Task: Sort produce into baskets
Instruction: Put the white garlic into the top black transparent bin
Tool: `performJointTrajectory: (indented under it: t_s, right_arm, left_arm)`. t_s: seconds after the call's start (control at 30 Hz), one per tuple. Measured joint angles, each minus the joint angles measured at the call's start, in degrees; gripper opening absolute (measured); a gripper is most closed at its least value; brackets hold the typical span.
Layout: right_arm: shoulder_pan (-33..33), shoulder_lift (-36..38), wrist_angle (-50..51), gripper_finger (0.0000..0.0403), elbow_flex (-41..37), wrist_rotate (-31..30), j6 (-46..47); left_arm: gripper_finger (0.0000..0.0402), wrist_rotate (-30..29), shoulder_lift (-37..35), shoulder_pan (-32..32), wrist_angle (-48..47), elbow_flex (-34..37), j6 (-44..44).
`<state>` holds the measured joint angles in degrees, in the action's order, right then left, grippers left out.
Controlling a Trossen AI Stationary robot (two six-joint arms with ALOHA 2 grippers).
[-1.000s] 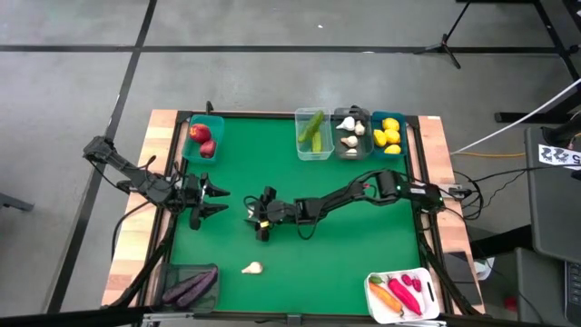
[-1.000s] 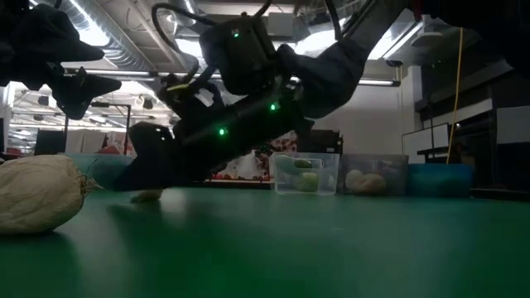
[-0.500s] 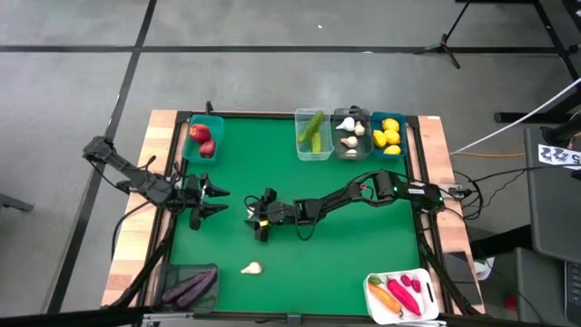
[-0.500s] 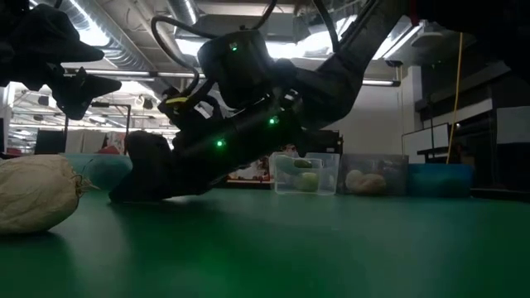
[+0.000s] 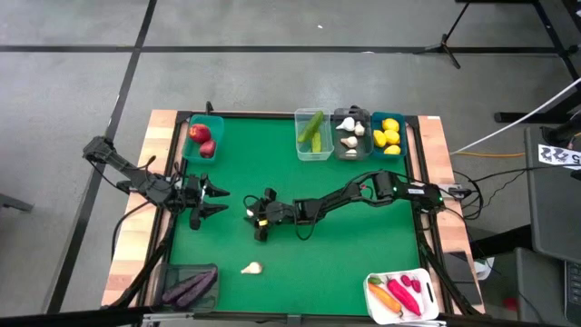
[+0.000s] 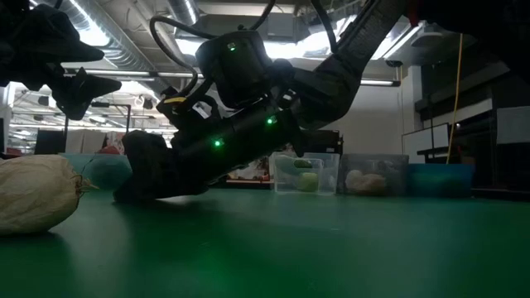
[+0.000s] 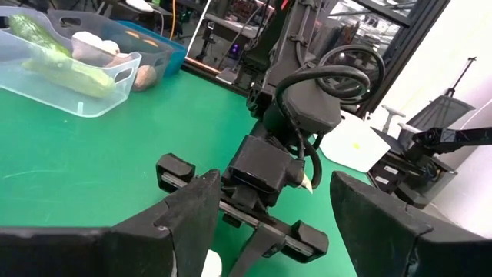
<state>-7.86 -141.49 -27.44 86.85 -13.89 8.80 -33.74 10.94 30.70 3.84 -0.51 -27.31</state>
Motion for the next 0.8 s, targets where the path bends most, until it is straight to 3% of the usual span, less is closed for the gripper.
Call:
performJointTrajectory:
  t_s: [0.2,0.8]
  right_arm:
    - [0.1,0.3,-0.2,0.0136,-0.1,0.0,0.5]
    - [4.3,14.1,15.1,0.0133,-0.4,4.0,-3.3]
  left_arm:
    - [0.024,0.0,0.0,0.0,0.0,0.0,-0.5]
    - [0.024,0.0,0.0,0.0,0.0,0.0,-1.3]
